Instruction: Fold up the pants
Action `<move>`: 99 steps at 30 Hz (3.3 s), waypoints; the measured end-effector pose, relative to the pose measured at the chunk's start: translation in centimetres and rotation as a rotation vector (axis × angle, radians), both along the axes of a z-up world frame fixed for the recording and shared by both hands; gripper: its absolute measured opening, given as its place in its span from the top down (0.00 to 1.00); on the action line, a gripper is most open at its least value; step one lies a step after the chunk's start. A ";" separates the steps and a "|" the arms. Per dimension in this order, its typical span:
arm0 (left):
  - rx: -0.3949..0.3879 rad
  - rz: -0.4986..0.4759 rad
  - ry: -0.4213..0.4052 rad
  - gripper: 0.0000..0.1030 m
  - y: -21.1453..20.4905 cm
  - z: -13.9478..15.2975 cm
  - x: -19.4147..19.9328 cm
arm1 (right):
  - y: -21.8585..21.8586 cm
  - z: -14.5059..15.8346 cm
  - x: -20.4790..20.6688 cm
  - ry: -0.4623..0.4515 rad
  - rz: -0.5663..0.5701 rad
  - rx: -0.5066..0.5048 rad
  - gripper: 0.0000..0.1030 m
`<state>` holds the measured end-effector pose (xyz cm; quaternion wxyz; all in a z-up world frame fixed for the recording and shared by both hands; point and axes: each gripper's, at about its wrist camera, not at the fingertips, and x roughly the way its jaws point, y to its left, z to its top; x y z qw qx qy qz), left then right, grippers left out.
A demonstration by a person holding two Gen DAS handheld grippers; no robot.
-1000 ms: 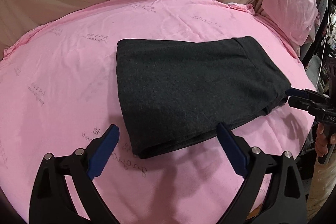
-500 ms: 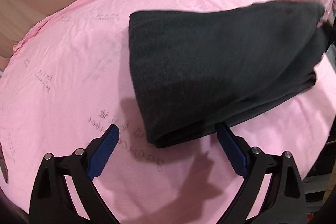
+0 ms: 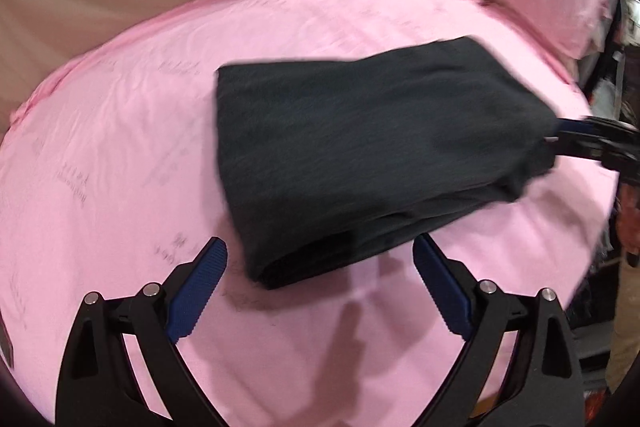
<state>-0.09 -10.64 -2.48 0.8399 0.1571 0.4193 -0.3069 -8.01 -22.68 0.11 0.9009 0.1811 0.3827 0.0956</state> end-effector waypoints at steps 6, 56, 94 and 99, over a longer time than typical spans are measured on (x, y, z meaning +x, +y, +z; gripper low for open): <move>0.020 -0.236 -0.143 0.05 -7.1 2.3 -3.3 | 0.0 0.8 5.0 0.015 0.039 0.152 0.68; -0.240 -0.442 0.156 0.76 -13.8 8.1 -0.5 | -3.9 -0.6 0.6 -0.040 -0.223 0.013 0.66; 0.015 0.115 0.120 0.17 -3.3 -4.3 6.1 | -3.0 2.3 5.4 0.067 -0.139 -0.103 0.98; 0.030 0.119 0.084 0.17 -3.1 -4.2 5.5 | -12.4 -0.8 7.8 0.075 -0.384 0.139 1.00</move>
